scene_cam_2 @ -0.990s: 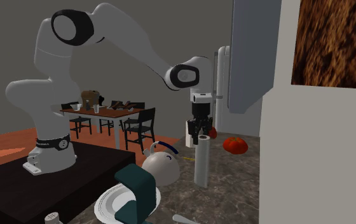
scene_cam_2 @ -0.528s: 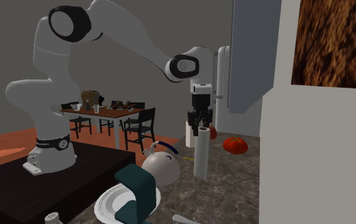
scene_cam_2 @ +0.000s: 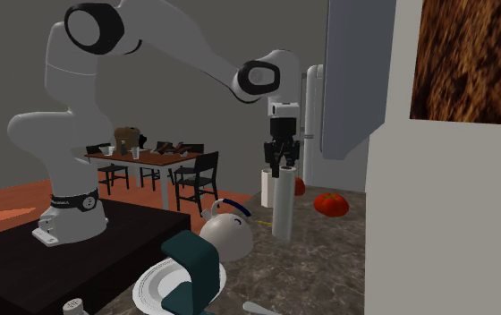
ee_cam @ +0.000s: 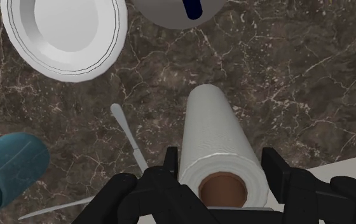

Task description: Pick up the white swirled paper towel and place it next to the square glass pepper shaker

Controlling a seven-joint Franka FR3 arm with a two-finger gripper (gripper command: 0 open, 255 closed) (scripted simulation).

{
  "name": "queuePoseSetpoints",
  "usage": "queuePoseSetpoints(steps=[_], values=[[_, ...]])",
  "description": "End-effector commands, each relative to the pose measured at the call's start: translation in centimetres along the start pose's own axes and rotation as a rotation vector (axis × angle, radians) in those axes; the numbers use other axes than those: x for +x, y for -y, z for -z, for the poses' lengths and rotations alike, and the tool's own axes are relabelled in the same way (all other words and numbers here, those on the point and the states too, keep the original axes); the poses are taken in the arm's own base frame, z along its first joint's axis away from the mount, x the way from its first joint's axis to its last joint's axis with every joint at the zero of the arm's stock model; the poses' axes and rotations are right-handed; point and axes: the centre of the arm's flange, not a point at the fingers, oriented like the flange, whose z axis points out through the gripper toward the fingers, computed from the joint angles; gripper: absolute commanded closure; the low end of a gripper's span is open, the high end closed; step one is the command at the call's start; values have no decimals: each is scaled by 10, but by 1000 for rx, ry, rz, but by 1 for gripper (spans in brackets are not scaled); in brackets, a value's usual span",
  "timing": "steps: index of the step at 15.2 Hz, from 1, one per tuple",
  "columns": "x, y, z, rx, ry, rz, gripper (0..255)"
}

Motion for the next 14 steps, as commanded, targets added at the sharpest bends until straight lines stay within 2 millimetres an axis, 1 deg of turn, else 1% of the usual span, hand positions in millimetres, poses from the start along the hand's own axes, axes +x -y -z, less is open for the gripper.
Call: queuePoseSetpoints(steps=[1,14], values=[[0,0,12,0,0,0,255],[4,-3,80,0,0,0,255]])
